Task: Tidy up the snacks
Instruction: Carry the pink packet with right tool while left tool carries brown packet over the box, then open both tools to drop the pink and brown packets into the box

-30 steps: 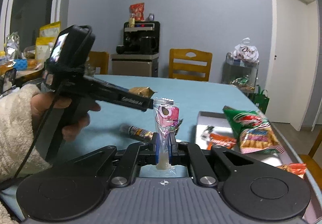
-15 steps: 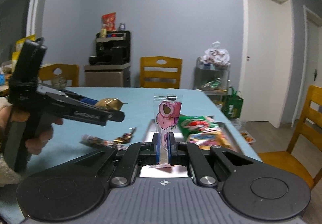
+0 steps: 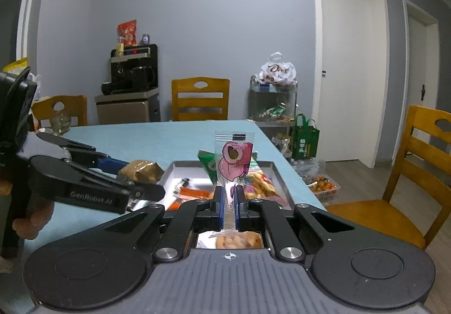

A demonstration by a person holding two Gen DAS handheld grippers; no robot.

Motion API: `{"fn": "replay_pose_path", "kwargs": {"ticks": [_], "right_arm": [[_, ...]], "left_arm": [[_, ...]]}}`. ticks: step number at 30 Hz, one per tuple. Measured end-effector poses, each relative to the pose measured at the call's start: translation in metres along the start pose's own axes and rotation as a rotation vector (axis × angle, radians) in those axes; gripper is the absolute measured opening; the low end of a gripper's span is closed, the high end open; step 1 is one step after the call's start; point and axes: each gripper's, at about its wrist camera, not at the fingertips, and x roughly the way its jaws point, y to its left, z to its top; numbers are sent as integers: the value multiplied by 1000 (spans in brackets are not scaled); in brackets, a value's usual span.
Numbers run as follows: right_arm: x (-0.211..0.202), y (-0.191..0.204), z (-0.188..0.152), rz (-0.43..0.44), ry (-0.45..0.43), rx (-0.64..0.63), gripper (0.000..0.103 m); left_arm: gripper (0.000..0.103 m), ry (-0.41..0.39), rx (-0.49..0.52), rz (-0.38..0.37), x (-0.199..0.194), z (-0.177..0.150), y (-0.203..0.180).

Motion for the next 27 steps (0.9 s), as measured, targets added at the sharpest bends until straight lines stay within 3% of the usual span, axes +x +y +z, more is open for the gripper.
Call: {"fn": "replay_pose_path", "kwargs": {"ticks": [17,27], "right_arm": [[44,-26,0,-43,26,121,8],[66,-26,-7,-58,61,124,8]], "left_arm": [[52,66,26,17,57,3,-17],[52,76,31,34,72,2,-16]]}}
